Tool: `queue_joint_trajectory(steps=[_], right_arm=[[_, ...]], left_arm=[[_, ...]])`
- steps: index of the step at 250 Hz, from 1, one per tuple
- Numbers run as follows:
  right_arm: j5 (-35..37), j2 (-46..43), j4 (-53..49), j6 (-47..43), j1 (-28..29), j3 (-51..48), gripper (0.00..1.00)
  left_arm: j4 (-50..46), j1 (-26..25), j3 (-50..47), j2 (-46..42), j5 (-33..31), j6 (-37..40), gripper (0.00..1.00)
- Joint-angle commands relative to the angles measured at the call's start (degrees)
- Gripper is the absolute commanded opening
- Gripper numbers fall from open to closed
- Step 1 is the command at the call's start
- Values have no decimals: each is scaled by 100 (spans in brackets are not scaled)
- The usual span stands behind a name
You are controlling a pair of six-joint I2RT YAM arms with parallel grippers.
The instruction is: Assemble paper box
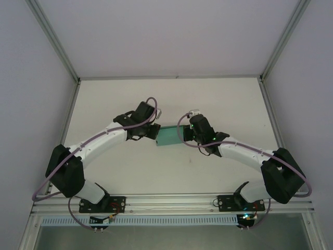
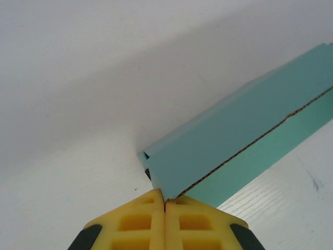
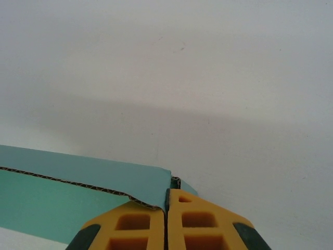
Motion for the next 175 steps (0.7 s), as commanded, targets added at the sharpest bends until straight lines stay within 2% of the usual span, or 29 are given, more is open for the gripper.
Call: queue_joint_trajectory(steps=[1, 42, 83, 117, 131, 156, 175], right_arm=[[-120, 256, -846, 307, 101, -57, 7], [13, 377, -894, 434, 190, 25, 7], [117, 424, -980, 463, 238, 72, 7], [141, 423, -959, 519, 245, 61, 7], [132, 440, -974, 533, 247, 71, 7], [165, 433, -1022, 526, 260, 73, 7], [210, 415, -1022, 520, 242, 62, 7]], left_arm=[[-320, 9, 296, 123, 24, -992, 0], [-552, 13, 459, 290, 88, -1775, 0], [-833, 27, 693, 461, 117, -1860, 0], [-821, 71, 689, 603, 189, -2258, 0], [-775, 117, 751, 619, 359, -2245, 0], [-1038, 158, 858, 674, 114, -2284, 0], [-939, 214, 769, 668, 322, -2258, 0]])
